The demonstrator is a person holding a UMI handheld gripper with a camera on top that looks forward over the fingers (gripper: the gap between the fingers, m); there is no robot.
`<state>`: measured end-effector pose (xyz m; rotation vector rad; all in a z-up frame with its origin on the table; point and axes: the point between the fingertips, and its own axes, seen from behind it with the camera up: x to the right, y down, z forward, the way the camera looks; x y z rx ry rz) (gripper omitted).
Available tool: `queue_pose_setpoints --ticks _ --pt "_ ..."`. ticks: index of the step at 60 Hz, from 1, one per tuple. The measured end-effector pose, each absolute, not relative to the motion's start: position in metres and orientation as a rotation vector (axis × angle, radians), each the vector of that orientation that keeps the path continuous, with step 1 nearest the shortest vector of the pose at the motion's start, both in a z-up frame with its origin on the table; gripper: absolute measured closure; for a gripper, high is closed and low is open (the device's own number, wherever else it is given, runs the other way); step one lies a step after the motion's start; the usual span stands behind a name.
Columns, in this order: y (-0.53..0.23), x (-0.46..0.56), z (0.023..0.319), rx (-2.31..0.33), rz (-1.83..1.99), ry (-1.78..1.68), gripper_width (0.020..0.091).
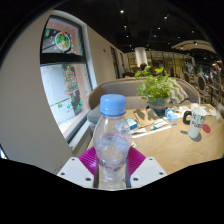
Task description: Pour water
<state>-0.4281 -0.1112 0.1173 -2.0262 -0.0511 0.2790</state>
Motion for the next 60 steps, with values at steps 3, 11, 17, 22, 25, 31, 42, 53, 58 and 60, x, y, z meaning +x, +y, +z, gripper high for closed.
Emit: queue_pose_setpoints --ticks 3,11,17,22,25,31,42,53,58,60 --pt "-0.106 -0.425 0.137 -2.008 0.329 -0.025 0.0747" --pt "-0.089 -0.409 0.205 -1.936 0.575 0.121 0.0748" --pt "-0.068 -0.383 0.254 -1.867 0.756 0.237 0.0750" --pt "-0.050 -0.354 0.284 -1.807 0.943 0.364 0.0749" --pt "-0.038 -0.335 0.297 -1.768 1.073 0.468 0.0750" --pt "-0.017 -0.288 0.309 -1.681 1.318 0.709 0.0752" --pt "0.029 -0.212 0.272 -1.527 1.622 1.072 0.0750" --pt "0.051 -0.172 0.232 -1.347 1.850 1.377 0.0752" --pt "0.055 -0.167 0.216 -1.345 1.876 1.436 0.0750" --pt "0.055 -0.168 0.213 -1.355 1.878 1.441 0.0753"
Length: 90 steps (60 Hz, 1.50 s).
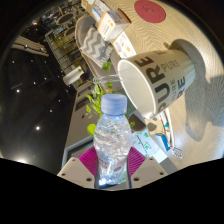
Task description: Pour water
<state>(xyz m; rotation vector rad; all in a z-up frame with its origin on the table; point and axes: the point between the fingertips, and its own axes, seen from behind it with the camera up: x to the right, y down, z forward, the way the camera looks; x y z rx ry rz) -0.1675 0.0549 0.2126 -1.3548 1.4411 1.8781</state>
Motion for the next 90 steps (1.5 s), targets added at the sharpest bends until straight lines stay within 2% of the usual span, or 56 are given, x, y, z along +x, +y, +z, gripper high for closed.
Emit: queue_pose_setpoints --ticks 8,15,24,28,35,42,46,50,53,54,55,59,60,62,70,83,87,90 --pt "0.053 -0.172 0.211 -1.400 1.871 1.434 0.0752" --pt "0.049 -0.172 0.225 -1.539 1.734 1.264 0.0754" --pt "0.047 -0.148 0.274 -1.706 1.327 0.794 0.0751" --pt "0.041 -0.122 0.309 -1.701 1.139 0.596 0.0750" --pt "0.042 -0.083 0.351 -1.655 0.900 0.371 0.0750" --pt "0.043 -0.023 0.353 -1.651 0.610 0.233 0.0751" --pt "0.045 0.018 0.339 -1.669 0.420 0.158 0.0751" --pt "0.050 0.050 0.311 -1.715 0.264 0.102 0.0752" --pt "0.053 0.068 0.284 -1.754 0.189 0.074 0.0752" --pt "0.050 0.078 0.262 -1.766 0.168 0.064 0.0752" --pt "0.051 0.079 0.261 -1.786 0.151 0.062 0.0751" --pt "0.057 0.091 0.226 -1.846 0.101 0.040 0.0750" --pt "0.057 0.094 0.199 -1.856 0.087 0.029 0.0751" --pt "0.058 0.101 0.194 -1.885 0.063 0.012 0.0751" --pt "0.061 0.108 0.128 -1.955 0.021 -0.032 0.0749" --pt "0.059 0.107 0.072 -1.999 0.026 -0.032 0.0742" --pt "0.057 0.108 0.076 -1.961 0.021 -0.026 0.0736" --pt "0.055 0.108 0.076 -1.957 0.017 -0.018 0.0694"
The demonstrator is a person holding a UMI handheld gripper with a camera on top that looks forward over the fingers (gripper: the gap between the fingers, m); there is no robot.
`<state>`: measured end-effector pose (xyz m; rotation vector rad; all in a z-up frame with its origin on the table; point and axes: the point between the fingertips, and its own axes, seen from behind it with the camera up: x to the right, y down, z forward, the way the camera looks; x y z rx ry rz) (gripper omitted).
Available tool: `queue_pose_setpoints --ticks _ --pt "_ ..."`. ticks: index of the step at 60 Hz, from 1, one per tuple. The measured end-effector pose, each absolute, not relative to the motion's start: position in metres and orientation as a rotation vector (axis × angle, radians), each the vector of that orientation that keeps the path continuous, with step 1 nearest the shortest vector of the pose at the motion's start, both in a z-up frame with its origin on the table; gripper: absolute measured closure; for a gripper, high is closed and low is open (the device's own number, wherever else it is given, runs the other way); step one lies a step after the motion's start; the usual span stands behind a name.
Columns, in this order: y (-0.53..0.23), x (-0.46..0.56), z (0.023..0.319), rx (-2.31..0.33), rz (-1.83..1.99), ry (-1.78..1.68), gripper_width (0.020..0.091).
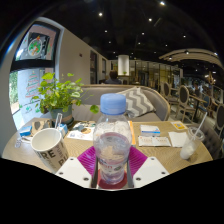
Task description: Pour water
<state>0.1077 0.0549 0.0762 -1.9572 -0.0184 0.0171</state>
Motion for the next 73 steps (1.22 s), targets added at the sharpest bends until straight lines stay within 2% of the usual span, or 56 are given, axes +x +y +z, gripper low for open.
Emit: queue_pose_setpoints --ticks 11,13,16,17,19,27,50,61,73 --pt "0.052 0.111 0.070 -2.027 0.021 0.028 0.0538" --pt "0.047 0.110 0.070 -2.049 0.031 0.045 0.0468" --pt "0.037 0.109 0.072 -2.070 0.047 0.067 0.0278" --pt "0.033 0.109 0.073 -2.077 0.051 0.072 0.0234" --pt "0.025 0.108 0.076 -2.092 0.055 0.079 0.0254" --pt "-0.022 0.105 0.099 -2.141 0.007 0.096 0.0249" --pt "-0.200 0.047 0.205 -2.190 -0.074 0.163 0.0247" --pt "-0.237 0.038 0.226 -2.179 -0.118 0.151 0.0247" --pt "-0.250 0.039 0.235 -2.172 -0.144 0.127 0.0247"
